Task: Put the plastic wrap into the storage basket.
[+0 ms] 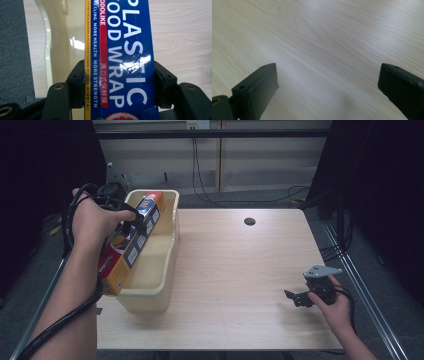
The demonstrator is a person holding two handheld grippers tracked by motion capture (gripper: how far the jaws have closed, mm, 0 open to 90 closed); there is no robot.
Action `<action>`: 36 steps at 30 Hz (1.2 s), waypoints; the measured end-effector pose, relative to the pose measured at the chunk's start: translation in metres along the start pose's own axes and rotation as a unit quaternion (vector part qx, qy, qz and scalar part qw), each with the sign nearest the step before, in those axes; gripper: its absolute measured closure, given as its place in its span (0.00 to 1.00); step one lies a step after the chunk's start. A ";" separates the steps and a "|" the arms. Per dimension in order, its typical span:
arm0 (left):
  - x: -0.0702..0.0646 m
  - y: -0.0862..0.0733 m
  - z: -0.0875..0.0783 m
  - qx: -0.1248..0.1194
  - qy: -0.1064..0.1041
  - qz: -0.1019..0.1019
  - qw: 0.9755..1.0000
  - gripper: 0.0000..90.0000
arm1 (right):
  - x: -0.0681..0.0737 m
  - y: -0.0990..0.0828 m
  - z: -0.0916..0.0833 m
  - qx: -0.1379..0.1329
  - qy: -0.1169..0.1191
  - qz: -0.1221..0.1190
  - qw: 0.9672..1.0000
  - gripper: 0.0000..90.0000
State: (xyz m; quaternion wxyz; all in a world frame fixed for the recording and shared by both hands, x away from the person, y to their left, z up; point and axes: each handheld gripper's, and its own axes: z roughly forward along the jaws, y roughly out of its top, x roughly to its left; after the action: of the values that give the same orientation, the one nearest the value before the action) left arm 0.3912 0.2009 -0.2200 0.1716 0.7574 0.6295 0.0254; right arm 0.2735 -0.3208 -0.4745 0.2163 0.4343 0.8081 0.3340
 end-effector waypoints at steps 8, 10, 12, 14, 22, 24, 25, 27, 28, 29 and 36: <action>0.004 0.000 0.006 0.000 0.007 -0.007 1.000 0.45 | 0.000 0.000 0.000 0.002 -0.002 -0.001 1.000 0.03; 0.005 0.000 0.008 0.001 0.007 -0.009 1.000 0.45 | 0.000 0.000 0.000 0.001 0.001 0.000 1.000 0.03; 0.005 -0.001 0.011 0.001 0.006 -0.019 1.000 0.45 | 0.000 0.000 0.000 0.001 -0.001 0.000 1.000 0.03; 0.006 -0.001 0.012 0.003 0.007 -0.018 1.000 0.45 | 0.000 0.000 0.000 0.002 0.001 -0.001 1.000 0.03; 0.010 -0.002 0.020 0.007 0.010 -0.027 1.000 0.45 | 0.001 0.001 0.000 0.001 0.001 -0.001 1.000 0.03; 0.010 -0.002 0.021 0.006 0.013 -0.026 1.000 0.45 | 0.001 0.001 0.000 0.002 0.002 0.002 1.000 0.03; 0.010 -0.002 0.022 0.007 0.011 -0.030 0.999 0.45 | 0.001 0.001 0.000 0.001 0.001 0.001 1.000 0.03; 0.011 -0.003 0.024 0.006 0.010 -0.031 0.999 0.45 | 0.001 0.001 0.000 0.001 0.001 0.000 1.000 0.03; 0.011 -0.003 0.025 0.005 0.012 -0.031 0.999 0.45 | 0.001 0.001 0.000 0.001 0.002 0.001 1.000 0.03; 0.011 -0.003 0.026 0.008 0.010 -0.032 0.999 0.45 | 0.001 0.001 0.000 0.000 0.002 0.000 1.000 0.03; 0.012 -0.004 0.034 0.012 0.007 -0.037 0.999 0.45 | 0.001 0.001 -0.001 -0.001 0.000 -0.001 1.000 0.03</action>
State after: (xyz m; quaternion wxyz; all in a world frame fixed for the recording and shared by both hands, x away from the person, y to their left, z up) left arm 0.3989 0.2055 -0.2548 0.1584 0.7355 0.6585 0.0166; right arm 0.2729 -0.3197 -0.4737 0.2168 0.4331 0.8082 0.3351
